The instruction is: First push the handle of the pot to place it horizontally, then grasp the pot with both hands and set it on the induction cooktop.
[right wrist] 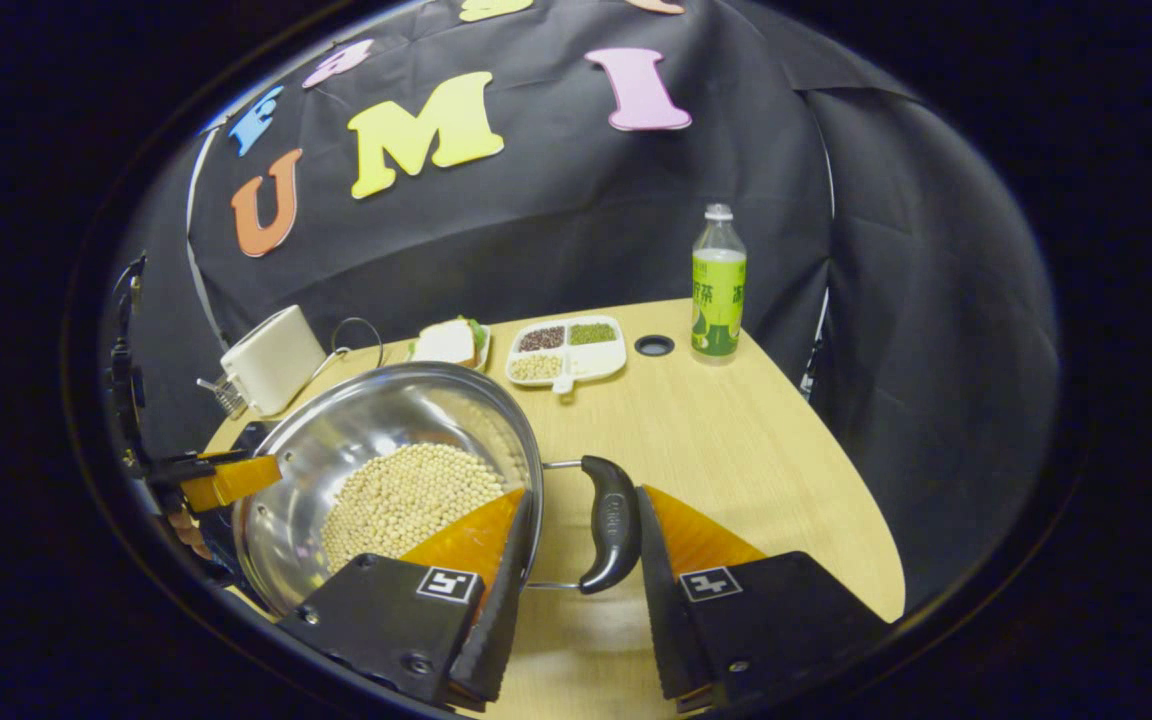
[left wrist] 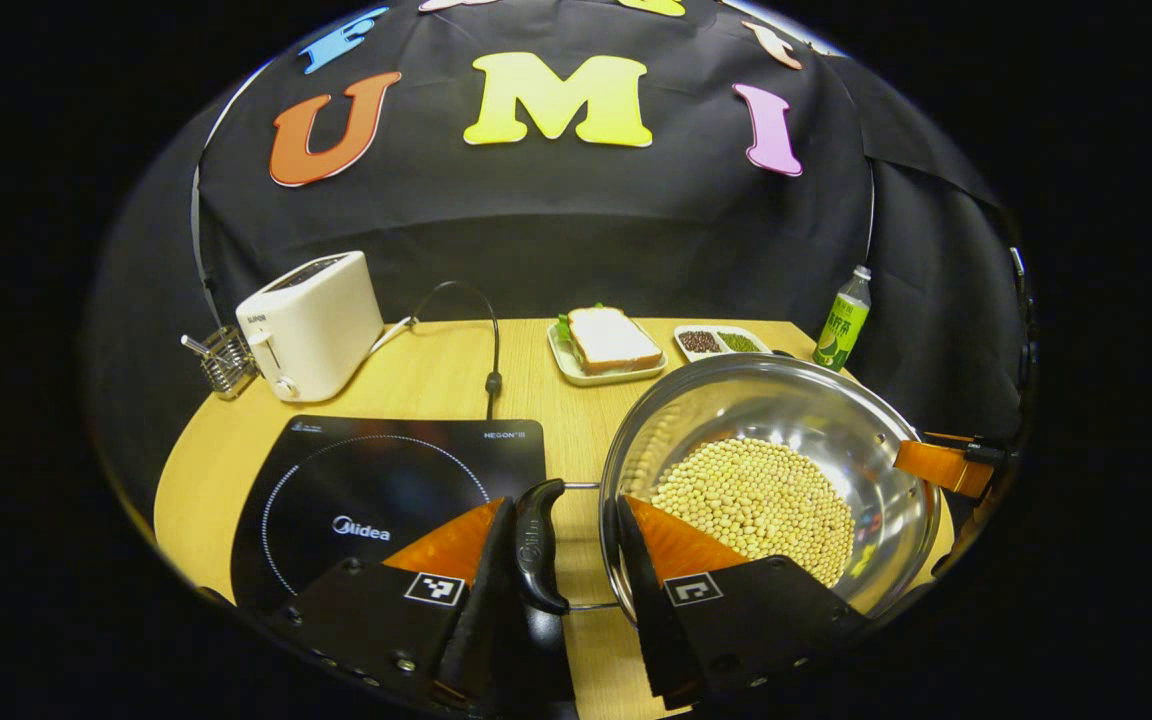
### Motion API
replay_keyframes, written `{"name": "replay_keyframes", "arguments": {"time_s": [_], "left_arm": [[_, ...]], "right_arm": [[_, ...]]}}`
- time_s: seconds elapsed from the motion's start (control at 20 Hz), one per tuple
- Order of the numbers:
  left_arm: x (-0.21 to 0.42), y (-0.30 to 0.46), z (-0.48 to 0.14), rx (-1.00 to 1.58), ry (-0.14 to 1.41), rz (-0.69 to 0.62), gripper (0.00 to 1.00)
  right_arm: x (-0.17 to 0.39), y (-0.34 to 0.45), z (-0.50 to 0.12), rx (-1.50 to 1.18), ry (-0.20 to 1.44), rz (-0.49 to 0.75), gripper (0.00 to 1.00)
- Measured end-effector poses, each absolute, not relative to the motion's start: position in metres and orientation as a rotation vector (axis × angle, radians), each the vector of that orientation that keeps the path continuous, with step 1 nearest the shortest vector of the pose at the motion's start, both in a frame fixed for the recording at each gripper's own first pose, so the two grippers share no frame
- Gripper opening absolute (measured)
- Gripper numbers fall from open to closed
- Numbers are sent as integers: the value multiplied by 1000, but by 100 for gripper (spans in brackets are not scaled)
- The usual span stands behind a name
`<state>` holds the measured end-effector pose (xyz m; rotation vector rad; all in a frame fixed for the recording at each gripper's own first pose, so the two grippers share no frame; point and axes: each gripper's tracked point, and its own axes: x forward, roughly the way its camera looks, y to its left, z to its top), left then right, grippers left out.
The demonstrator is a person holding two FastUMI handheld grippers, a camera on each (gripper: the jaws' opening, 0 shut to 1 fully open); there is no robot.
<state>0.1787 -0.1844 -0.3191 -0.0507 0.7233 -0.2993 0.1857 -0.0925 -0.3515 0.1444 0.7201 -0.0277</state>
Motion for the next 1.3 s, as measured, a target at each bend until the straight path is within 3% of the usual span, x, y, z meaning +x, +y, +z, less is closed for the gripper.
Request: {"name": "replay_keyframes", "arguments": {"time_s": [0.6,1.3], "left_arm": [[176,-78,-260,-61,654,-251,57],[199,70,-307,-100,686,-104,57]], "right_arm": [[178,12,-282,106,696,22,59],[224,172,-315,58,738,140,59]]}}
